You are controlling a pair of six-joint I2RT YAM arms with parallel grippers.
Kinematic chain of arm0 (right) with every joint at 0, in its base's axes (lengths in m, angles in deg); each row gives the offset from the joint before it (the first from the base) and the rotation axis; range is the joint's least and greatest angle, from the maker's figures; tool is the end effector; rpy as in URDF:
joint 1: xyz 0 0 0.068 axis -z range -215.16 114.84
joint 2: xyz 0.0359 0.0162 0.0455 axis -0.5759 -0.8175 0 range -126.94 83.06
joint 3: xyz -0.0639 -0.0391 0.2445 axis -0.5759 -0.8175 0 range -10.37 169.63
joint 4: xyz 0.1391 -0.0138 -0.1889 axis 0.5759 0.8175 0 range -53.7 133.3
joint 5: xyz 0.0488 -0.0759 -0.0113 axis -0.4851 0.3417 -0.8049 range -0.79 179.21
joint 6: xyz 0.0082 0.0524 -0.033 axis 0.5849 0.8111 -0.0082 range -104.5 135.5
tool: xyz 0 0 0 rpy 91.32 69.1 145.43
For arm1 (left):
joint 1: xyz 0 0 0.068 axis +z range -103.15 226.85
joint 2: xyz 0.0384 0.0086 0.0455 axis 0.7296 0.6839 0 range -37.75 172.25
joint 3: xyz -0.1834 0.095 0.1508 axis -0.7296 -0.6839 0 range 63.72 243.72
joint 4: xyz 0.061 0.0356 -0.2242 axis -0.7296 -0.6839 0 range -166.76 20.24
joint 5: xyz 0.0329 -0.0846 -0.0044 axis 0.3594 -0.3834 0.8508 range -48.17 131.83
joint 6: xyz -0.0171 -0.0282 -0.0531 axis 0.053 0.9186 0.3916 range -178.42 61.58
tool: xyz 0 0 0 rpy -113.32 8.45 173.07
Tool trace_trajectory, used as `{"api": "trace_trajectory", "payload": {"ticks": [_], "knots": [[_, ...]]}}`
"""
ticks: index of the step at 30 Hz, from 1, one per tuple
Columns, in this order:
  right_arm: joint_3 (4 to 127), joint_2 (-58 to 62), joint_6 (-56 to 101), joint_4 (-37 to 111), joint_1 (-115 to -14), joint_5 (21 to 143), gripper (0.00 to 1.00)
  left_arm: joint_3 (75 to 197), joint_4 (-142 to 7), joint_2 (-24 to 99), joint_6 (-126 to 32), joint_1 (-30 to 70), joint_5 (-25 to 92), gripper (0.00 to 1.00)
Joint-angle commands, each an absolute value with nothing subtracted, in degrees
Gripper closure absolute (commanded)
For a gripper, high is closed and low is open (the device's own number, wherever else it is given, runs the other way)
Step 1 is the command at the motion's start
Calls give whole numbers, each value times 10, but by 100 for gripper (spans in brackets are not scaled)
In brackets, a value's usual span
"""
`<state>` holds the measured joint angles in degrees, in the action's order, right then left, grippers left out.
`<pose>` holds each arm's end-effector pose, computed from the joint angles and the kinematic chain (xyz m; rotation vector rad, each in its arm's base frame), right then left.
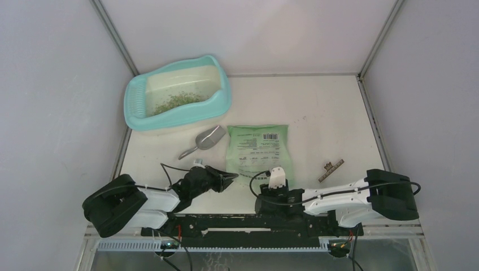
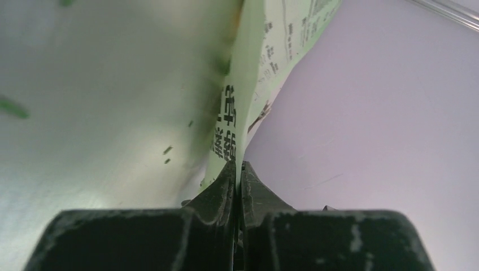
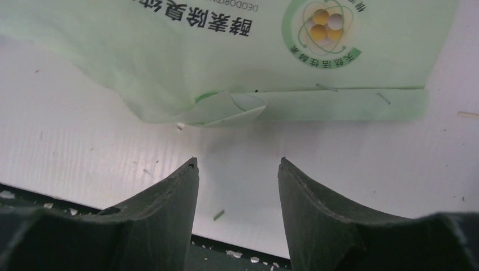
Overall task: Fill the litter box with clean litter
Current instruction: Close the cat litter bag at the center of the board.
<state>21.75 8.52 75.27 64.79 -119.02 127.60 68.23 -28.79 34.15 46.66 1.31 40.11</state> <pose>0.0498 0.1868 0.1439 -0.3641 2.3809 0.1226 0.1328 -0.1373 0.1167 -1.2121 2.1656 -1.4975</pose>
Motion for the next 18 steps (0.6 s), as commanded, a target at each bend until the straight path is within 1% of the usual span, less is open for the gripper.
{"api": "trace_trajectory", "payload": {"ticks": [1,7,14,16,17,18], "knots": [[237,73,813,642,-1189,1337,37,661,-203,363,486,17,403,91],[236,94,843,674,-1185,1392,34,651,-197,357,485,17,404,91],[237,117,814,664,-1146,1387,32,651,-191,360,487,17,406,91],[236,138,809,670,-1120,1356,28,650,-183,364,489,17,406,91],[234,151,810,672,-1103,1331,22,649,-179,366,490,17,405,91],[228,168,806,668,-1081,1301,19,649,-176,368,490,17,404,91]]}}
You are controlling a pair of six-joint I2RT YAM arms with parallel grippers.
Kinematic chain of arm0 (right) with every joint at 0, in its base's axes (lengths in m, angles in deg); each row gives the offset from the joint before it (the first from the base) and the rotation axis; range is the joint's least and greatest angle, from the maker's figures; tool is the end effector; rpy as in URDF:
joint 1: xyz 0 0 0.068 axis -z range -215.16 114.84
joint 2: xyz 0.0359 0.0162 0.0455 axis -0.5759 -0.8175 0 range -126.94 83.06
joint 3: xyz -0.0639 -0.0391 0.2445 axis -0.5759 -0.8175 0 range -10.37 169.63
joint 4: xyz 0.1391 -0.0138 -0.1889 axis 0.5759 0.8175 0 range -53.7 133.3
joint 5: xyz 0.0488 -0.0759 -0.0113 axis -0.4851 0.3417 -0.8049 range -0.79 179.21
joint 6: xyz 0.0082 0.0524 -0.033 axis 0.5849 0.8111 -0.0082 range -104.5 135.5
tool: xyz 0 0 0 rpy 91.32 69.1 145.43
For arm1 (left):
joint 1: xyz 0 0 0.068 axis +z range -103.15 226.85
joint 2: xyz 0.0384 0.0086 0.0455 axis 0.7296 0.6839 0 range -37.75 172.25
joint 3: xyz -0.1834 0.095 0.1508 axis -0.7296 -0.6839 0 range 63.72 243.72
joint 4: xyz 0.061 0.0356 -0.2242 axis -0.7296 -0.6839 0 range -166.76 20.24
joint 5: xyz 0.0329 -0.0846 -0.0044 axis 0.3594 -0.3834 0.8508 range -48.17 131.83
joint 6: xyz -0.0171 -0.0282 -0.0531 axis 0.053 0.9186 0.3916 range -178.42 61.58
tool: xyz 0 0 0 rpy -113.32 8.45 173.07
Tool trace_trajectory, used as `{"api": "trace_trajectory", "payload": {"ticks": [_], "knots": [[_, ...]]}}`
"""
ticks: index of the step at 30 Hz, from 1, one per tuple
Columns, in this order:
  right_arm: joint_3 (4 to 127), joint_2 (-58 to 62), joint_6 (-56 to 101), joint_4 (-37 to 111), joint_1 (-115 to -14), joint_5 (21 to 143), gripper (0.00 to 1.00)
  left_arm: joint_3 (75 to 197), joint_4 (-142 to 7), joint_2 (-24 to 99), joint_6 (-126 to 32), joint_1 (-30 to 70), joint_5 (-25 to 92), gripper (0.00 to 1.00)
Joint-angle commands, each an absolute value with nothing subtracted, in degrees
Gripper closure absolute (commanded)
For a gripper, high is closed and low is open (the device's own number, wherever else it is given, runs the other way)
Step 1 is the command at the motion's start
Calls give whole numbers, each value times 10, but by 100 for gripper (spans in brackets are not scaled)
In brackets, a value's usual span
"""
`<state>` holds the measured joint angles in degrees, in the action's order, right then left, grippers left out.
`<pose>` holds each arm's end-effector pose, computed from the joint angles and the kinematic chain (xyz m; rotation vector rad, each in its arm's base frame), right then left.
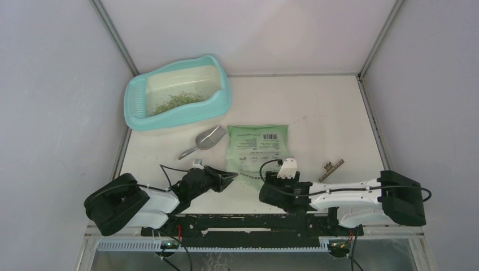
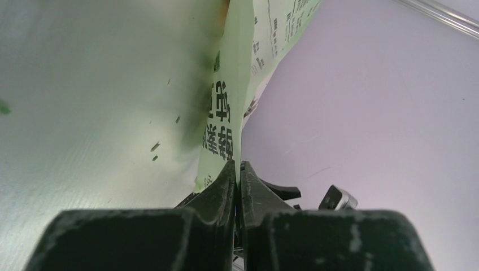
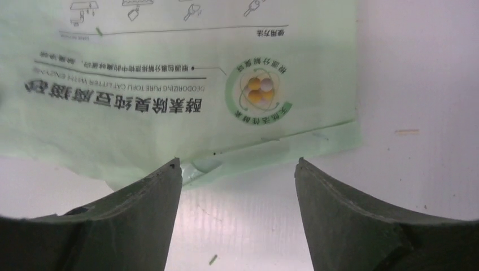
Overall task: Fill the litter box with clean litter
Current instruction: Close the cat litter bag at the center of the board.
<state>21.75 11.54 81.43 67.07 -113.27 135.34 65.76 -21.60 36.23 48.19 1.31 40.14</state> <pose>0.0714 0.1727 0.1554 -0.0730 2.2810 0.0789 0.1303 -0.1348 0.1139 -1.2235 2.1205 -1.5585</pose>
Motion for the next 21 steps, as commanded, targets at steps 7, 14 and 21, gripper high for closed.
{"api": "trace_trajectory", "payload": {"ticks": [7,14,21], "knots": [[81,330,804,558,-893,1014,5,644,-141,388,496,17,399,91],[12,468,773,617,-741,927,1,623,-59,430,513,17,392,92],[2,420,743,601,-671,876,2,623,109,538,554,17,371,96]]}}
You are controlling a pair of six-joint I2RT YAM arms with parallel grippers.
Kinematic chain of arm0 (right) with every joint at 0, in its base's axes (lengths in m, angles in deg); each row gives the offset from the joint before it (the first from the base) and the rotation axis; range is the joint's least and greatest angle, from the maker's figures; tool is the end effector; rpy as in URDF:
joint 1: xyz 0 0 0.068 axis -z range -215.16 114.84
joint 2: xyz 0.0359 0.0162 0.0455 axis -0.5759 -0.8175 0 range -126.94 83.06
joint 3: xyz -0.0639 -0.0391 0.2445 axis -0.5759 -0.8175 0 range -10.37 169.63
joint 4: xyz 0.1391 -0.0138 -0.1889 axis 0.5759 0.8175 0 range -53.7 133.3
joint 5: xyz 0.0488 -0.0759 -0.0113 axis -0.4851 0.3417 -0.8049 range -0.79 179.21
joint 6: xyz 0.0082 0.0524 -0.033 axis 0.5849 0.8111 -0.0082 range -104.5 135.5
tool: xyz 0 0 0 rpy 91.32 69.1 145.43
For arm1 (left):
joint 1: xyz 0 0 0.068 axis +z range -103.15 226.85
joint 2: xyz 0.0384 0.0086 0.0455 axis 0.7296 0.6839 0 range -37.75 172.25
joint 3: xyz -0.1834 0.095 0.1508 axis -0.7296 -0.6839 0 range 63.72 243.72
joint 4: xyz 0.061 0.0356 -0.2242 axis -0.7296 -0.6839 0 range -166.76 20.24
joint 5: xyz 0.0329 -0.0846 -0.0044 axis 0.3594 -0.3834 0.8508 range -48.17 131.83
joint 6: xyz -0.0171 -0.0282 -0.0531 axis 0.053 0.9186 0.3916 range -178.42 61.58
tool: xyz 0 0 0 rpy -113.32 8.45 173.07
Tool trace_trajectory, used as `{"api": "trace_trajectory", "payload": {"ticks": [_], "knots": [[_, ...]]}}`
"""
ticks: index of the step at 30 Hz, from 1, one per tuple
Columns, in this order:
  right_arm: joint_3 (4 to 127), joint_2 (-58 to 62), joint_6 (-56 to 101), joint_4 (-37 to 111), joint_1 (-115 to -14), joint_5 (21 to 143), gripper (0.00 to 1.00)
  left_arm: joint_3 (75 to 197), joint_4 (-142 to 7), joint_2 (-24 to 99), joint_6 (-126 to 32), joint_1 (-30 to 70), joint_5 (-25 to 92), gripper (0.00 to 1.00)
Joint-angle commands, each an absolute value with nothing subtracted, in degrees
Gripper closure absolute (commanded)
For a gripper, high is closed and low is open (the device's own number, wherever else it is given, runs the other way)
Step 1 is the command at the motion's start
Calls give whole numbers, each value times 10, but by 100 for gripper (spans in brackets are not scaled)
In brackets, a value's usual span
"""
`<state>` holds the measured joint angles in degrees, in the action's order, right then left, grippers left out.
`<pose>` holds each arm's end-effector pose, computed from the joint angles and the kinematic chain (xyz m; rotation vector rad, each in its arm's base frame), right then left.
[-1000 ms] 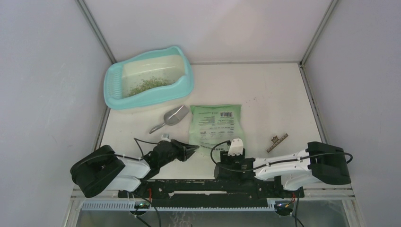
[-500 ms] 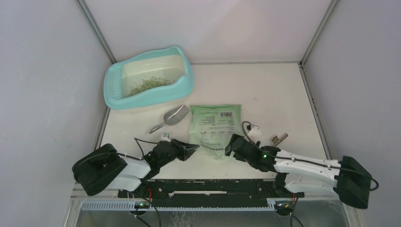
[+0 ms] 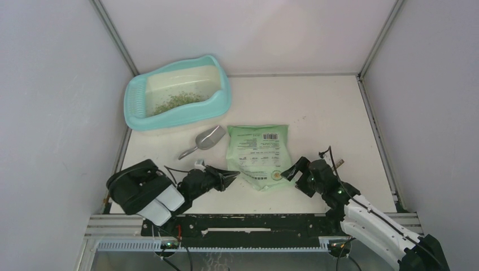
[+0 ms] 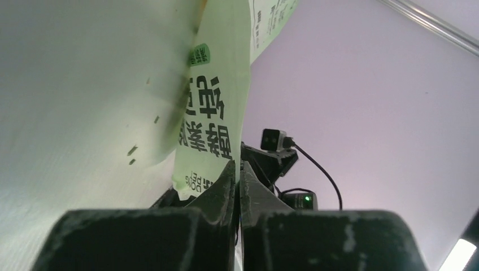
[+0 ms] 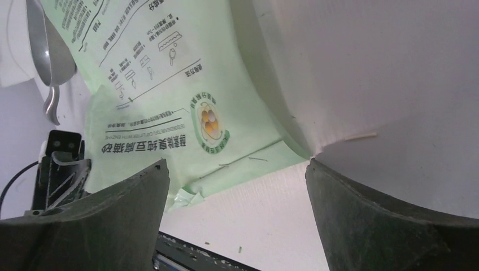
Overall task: Fill the litter box with clean litter
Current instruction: Close the cat litter bag at the center of the board.
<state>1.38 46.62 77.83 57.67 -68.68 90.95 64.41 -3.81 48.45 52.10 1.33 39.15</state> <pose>0.1075 0.0695 0.1363 0.6395 2.4277 0.7259 0.1350 -0.1407 0.1074 -1.2628 2.0563 -1.6782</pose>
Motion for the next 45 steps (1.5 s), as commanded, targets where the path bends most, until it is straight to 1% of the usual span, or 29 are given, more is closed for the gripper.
{"api": "trace_trajectory", "payload": {"ticks": [1,5,11,13,16,21,25,31,36,45], "knots": [[7,408,741,599,-671,879,2,627,126,554,561,17,364,96],[17,377,737,591,-671,885,3,633,134,558,562,15,360,96],[13,386,734,606,-669,892,3,627,133,522,562,16,367,96],[7,388,736,608,-666,892,3,625,133,521,561,16,364,95],[-4,386,745,592,-662,883,4,621,133,518,560,15,368,98],[-5,387,759,586,-647,884,7,619,133,512,563,16,365,97],[-13,411,768,590,-634,858,6,608,133,493,566,15,377,96],[-20,473,783,623,-631,861,6,619,132,494,562,15,373,96],[-21,465,778,604,-613,867,14,613,132,498,559,15,371,96],[-5,367,780,493,-577,847,25,591,132,486,552,15,377,96]]}}
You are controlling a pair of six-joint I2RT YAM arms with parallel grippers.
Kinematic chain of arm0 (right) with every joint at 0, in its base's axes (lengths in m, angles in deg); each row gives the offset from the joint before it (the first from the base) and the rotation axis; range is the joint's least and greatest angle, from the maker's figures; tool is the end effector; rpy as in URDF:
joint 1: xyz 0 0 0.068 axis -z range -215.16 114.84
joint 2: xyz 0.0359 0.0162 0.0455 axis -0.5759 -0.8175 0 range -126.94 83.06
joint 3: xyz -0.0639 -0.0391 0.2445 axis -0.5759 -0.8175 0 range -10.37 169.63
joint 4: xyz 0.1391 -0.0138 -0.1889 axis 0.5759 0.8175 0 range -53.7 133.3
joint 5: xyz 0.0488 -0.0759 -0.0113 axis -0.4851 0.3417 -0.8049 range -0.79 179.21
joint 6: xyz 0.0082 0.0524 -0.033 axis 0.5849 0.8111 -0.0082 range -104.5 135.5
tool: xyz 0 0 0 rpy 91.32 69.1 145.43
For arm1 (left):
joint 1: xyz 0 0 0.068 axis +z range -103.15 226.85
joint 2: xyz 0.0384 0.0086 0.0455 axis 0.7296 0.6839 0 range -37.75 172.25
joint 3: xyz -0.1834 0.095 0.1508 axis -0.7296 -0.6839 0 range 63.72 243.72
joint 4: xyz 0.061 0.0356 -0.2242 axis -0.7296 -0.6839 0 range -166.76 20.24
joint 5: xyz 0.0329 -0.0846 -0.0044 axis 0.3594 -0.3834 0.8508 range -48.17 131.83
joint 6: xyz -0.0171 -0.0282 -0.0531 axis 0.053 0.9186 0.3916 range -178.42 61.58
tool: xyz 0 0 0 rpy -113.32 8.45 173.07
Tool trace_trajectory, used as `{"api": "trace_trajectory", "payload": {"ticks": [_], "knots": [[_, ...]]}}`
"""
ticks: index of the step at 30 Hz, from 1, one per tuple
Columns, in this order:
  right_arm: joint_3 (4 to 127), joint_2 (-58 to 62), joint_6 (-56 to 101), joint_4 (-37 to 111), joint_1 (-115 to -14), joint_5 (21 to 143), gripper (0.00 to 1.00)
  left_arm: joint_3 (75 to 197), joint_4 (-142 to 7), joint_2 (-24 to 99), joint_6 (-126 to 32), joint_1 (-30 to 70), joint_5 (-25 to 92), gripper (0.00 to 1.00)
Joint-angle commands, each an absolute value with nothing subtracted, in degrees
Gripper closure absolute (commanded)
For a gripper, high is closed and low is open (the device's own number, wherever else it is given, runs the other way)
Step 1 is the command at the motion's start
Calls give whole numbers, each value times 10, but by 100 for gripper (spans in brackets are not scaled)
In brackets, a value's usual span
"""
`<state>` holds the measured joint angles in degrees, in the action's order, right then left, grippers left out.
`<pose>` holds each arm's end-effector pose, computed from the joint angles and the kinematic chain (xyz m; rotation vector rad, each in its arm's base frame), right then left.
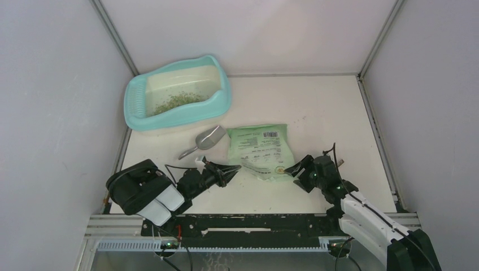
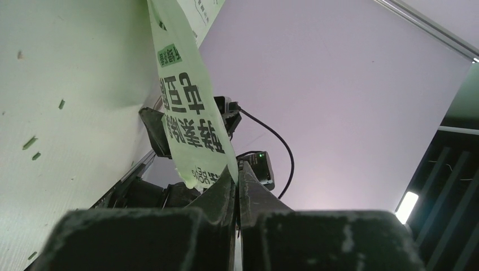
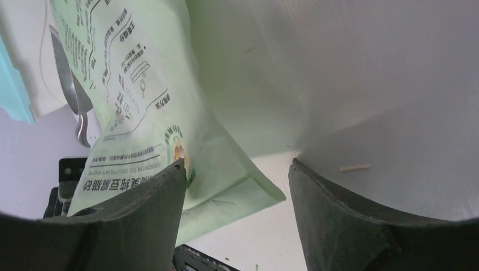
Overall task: Fill the litter box with clean litter
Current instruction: Close the cat litter bag at the center of the board.
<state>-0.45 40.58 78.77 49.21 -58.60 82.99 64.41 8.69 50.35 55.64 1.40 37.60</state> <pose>0.1248 0.0597 0.1274 0.8084 2.3964 0.8102 0.1389 -0.1461 0.1271 -1.2156 1.9083 -1.9172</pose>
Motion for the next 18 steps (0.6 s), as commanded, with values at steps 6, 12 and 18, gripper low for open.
{"api": "trace_trajectory", "payload": {"ticks": [6,12,18], "knots": [[6,362,792,482,-568,844,43,563,132,473,544,15,384,96],[5,390,796,492,-551,839,65,531,132,477,531,12,391,96],[4,387,798,466,-526,817,68,527,133,500,518,5,389,96]]}}
